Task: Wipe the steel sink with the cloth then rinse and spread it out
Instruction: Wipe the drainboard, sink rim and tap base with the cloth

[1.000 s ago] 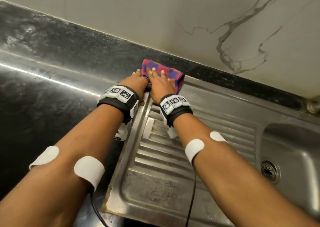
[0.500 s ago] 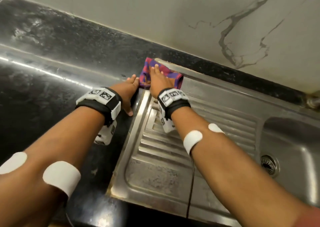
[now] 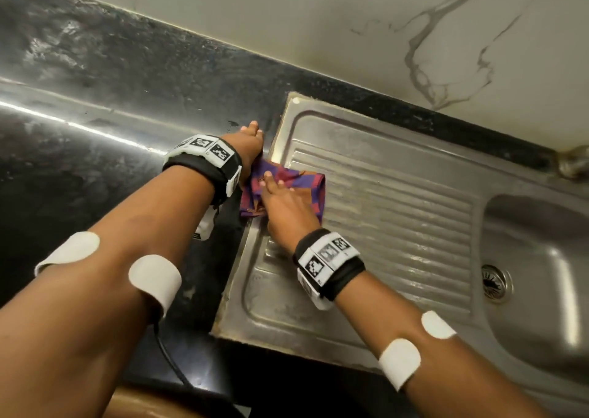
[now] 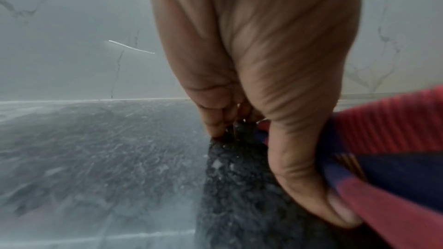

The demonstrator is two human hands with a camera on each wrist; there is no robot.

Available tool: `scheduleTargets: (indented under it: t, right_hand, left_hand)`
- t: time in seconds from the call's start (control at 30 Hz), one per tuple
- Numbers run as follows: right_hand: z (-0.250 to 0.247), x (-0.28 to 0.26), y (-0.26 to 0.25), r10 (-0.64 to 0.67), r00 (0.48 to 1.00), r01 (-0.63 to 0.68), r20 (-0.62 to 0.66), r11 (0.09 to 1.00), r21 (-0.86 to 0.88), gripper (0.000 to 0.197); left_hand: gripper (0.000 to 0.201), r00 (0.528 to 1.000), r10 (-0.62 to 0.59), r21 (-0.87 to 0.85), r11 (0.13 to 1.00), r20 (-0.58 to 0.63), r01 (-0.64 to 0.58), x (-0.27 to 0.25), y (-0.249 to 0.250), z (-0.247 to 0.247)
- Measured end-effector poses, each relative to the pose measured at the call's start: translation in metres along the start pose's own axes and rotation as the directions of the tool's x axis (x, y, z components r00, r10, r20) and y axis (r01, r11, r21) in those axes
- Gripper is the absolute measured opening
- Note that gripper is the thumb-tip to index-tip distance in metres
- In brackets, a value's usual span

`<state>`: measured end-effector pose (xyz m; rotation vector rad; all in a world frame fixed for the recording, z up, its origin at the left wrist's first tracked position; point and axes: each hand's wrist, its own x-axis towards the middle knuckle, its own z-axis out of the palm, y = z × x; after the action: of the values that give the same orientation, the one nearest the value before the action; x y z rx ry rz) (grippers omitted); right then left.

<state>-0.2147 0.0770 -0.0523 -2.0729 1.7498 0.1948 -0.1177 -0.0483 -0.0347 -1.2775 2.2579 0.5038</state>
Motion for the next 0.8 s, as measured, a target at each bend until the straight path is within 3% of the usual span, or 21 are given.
scheduleTargets:
  t: [0.17, 0.27, 0.37, 0.43, 0.5, 0.53, 0.67, 0.8]
  right_hand:
    - [-0.017, 0.050, 0.021, 0.185, 0.982, -0.181, -0.024, 0.977, 0.115, 0.059]
    - [-0.031, 0.066, 0.027, 0.201, 0.979, -0.199, -0.007, 0.972, 0.124, 0.060]
    - [-0.027, 0.044, 0.011, 0.189, 0.982, -0.188, -0.029, 0.982, 0.030, 0.054]
    - [-0.014, 0.012, -0.005, 0.148, 0.988, -0.149, -0.033, 0.988, -0.049, 0.051]
    - [0.000, -0.019, -0.020, 0.067, 0.998, -0.069, -0.022, 0.992, -0.104, 0.053]
    - [0.008, -0.033, -0.025, 0.037, 0.999, -0.038, -0.009, 0.994, -0.100, 0.054]
    - [0.032, -0.054, -0.033, -0.019, 0.998, 0.018, 0.063, 1.000, 0.008, 0.057]
    - [0.023, -0.013, -0.018, 0.097, 0.995, -0.097, -0.004, 0.995, 0.007, 0.054]
  left_hand:
    - [0.136, 0.997, 0.052, 0.076, 0.996, -0.053, -0.048, -0.003, 0.007, 0.004]
    - [0.139, 0.994, 0.034, 0.049, 0.998, -0.106, -0.029, -0.008, 0.008, 0.010]
    - [0.139, 0.989, 0.002, 0.027, 1.000, -0.150, 0.002, -0.011, 0.001, 0.013]
    - [0.126, 0.987, 0.024, 0.044, 0.999, -0.156, -0.017, -0.013, 0.000, 0.012]
    - [0.095, 0.991, 0.032, 0.083, 0.996, -0.131, -0.021, -0.015, 0.006, 0.006]
    - [0.090, 0.995, 0.035, 0.117, 0.993, -0.099, -0.023, -0.016, 0.010, 0.004]
    - [0.126, 0.999, -0.027, 0.182, 0.983, 0.047, 0.018, -0.022, 0.014, 0.013]
    - [0.122, 0.999, 0.032, 0.168, 0.985, 0.029, -0.036, -0.025, 0.011, 0.022]
